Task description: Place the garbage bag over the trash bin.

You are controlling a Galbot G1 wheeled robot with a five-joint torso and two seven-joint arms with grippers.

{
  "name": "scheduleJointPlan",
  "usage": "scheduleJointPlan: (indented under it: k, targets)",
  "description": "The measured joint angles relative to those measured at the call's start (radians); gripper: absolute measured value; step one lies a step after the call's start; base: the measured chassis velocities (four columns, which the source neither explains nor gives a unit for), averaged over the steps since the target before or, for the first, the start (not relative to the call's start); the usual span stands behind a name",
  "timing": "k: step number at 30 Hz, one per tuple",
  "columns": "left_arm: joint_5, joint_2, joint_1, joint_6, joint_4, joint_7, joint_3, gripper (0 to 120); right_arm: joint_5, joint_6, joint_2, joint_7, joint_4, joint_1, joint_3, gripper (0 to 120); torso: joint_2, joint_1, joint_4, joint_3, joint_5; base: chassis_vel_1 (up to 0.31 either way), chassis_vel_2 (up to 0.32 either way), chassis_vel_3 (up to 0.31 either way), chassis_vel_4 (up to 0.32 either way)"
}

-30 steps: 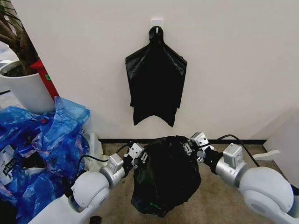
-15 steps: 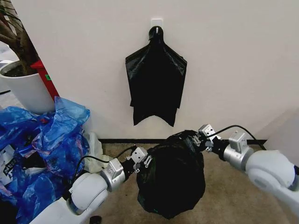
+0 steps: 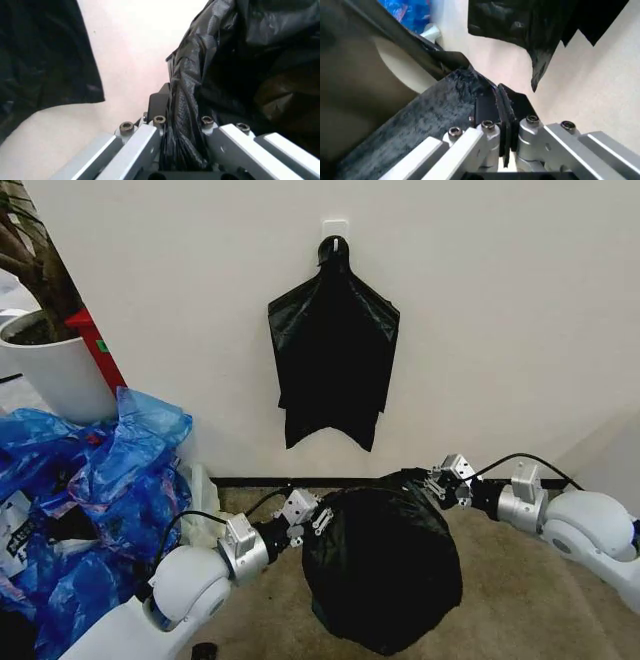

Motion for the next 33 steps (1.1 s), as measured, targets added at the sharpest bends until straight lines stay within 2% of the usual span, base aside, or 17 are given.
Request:
scheduleJointPlan:
  k: [2, 7, 16, 22, 25, 27, 28, 29, 32, 33]
  targets:
    - [-0.014, 0.001, 0.001, -0.005, -0.003, 0.013, -0.006, 1, -0.043, 0.053, 0.008, -0.024, -0.028, -0.007, 0.001, 0, 0.0, 0.0, -0.0001, 0.0, -0.0001, 0.0, 0.0, 0.0, 0.0]
    - [-0.052, 0.001, -0.001, -0.006, -0.013, 0.014, -0.011, 1, -0.088, 0.107, 0.026, -0.049, -0.08, -0.015, 0.004, 0, 0.0, 0.0, 0.0, 0.0, -0.0001, 0.0, 0.0, 0.0, 0.0]
    - [-0.084, 0.003, 0.006, -0.006, -0.031, 0.015, -0.018, 1, -0.125, 0.153, 0.042, -0.078, -0.142, -0.023, 0.011, 0, 0.0, 0.0, 0.0001, 0.0, -0.0002, 0.0, 0.0, 0.0, 0.0]
    - [-0.088, 0.0, 0.005, 0.002, -0.023, 0.009, -0.018, 1, -0.127, 0.179, 0.048, -0.048, -0.122, -0.038, 0.011, 0, 0.0, 0.0, -0.0001, 0.0, 0.0, 0.0, 0.0, 0.0, 0.0]
    - [-0.095, -0.012, -0.002, 0.009, 0.012, -0.024, -0.016, 1, -0.122, 0.197, 0.045, -0.02, -0.087, -0.048, 0.011, 15, 0.0, 0.0, 0.0001, 0.0, 0.0, 0.0, 0.0, 0.0, 0.0]
    - [-0.103, -0.017, -0.006, 0.009, 0.027, -0.035, -0.016, 1, -0.121, 0.204, 0.042, -0.017, -0.08, -0.049, 0.014, 18, 0.0, 0.0, 0.0, 0.0, -0.0001, 0.0, 0.0, 0.0, 0.0]
    - [-0.118, -0.026, -0.013, 0.009, 0.053, -0.053, -0.016, 1, -0.118, 0.209, 0.039, -0.015, -0.071, -0.051, 0.02, 25, 0.0, 0.0, -0.0001, 0.0, -0.0001, 0.0, 0.0, 0.0, 0.0]
    - [-0.161, -0.038, -0.018, 0.01, 0.091, -0.08, -0.014, 1, -0.108, 0.214, 0.035, -0.011, -0.061, -0.054, 0.031, 36, 0.0, 0.0, 0.0, 0.0, -0.0003, 0.0, 0.0, 0.0, 0.0]
    - [-0.209, -0.044, -0.016, 0.015, 0.12, -0.085, -0.014, 1, -0.101, 0.217, 0.031, -0.008, -0.066, -0.058, 0.047, 48, 0.0, 0.0, 0.0, 0.0, -0.0002, 0.0, 0.0, 0.0, 0.0]
    - [-0.209, -0.044, -0.016, 0.015, 0.12, -0.085, -0.014, 1, -0.101, 0.217, 0.031, -0.008, -0.066, -0.058, 0.047, 48, 0.0, 0.0, 0.0, 0.0, -0.0002, 0.0, 0.0, 0.0, 0.0]
